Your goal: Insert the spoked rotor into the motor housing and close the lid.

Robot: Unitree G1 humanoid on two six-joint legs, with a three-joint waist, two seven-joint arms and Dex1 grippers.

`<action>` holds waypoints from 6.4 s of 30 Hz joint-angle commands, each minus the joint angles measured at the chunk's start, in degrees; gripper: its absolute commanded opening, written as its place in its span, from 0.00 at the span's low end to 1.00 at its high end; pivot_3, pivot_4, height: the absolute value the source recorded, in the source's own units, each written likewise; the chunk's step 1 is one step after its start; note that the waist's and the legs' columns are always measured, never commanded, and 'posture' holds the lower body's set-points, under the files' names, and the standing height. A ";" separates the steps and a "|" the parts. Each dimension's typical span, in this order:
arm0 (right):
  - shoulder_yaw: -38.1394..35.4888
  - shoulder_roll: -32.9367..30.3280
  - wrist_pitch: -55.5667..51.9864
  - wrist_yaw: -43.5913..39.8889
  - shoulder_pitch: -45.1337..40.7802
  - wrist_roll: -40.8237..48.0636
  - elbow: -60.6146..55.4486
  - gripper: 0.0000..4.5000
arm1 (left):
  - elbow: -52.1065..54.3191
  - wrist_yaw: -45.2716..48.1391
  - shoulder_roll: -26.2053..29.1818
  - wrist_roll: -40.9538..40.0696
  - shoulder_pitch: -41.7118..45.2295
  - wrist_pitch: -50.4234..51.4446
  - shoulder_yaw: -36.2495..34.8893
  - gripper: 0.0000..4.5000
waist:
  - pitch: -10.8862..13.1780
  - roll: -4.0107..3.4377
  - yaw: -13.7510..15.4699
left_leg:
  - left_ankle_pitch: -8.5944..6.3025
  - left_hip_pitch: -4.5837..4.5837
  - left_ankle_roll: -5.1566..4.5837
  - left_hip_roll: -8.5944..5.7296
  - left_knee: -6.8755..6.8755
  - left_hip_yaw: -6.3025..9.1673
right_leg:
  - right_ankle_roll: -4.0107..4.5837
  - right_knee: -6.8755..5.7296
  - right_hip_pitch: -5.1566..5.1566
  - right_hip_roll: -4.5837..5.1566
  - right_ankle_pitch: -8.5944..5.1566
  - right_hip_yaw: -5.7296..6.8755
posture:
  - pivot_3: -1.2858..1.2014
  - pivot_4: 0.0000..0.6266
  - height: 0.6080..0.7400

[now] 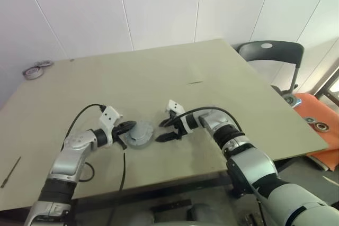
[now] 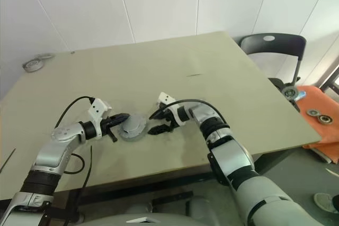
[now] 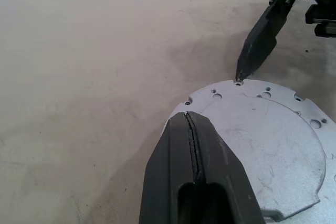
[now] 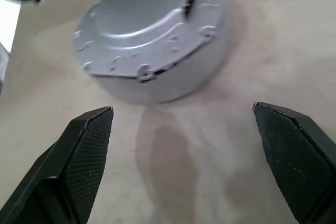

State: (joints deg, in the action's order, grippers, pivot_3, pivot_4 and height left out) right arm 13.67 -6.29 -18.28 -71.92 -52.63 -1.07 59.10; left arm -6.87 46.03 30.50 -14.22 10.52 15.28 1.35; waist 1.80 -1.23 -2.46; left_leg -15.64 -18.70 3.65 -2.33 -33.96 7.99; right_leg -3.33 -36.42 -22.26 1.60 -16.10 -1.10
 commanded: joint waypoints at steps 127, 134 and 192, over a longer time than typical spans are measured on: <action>-20.44 12.08 -38.15 27.98 -7.71 17.59 9.22 0.70 | 5.06 -0.24 2.59 -1.54 -11.02 4.30 -0.14 0.00 | -0.02 0.12 -1.65 | -0.03 0.42 0.01 0.20 -0.67 0.14 | 0.30 -0.93 -0.20 -0.07 -0.11 0.42 | 0.52 0.00 1.00; -20.20 12.38 -37.54 29.66 -7.34 16.05 10.00 0.47 | 5.14 -0.43 2.43 -1.57 -11.11 4.23 -0.09 0.00 | -0.07 0.21 -1.67 | -0.03 0.38 0.01 0.05 -0.58 0.08 | 0.26 -0.91 -0.48 -0.03 -0.06 0.22 | 0.52 0.00 1.00; -21.80 12.10 -35.35 32.65 -7.35 15.62 11.20 0.34 | 5.21 -1.37 3.49 -2.76 -8.88 3.52 -3.27 0.00 | -0.03 0.12 -1.57 | -0.03 0.42 0.00 -0.05 -0.17 0.13 | 0.28 -0.87 -0.42 -0.01 -0.03 0.15 | 0.52 0.00 1.00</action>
State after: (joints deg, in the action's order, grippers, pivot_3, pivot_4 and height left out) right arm -9.37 5.72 -54.50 -41.91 -59.52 16.61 69.52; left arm 0.39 44.96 33.04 -18.15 2.48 16.61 -1.81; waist 1.78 -1.11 -4.03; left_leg -15.67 -18.28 3.66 -2.38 -34.12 8.12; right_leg -3.07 -37.29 -22.69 1.58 -16.12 -0.94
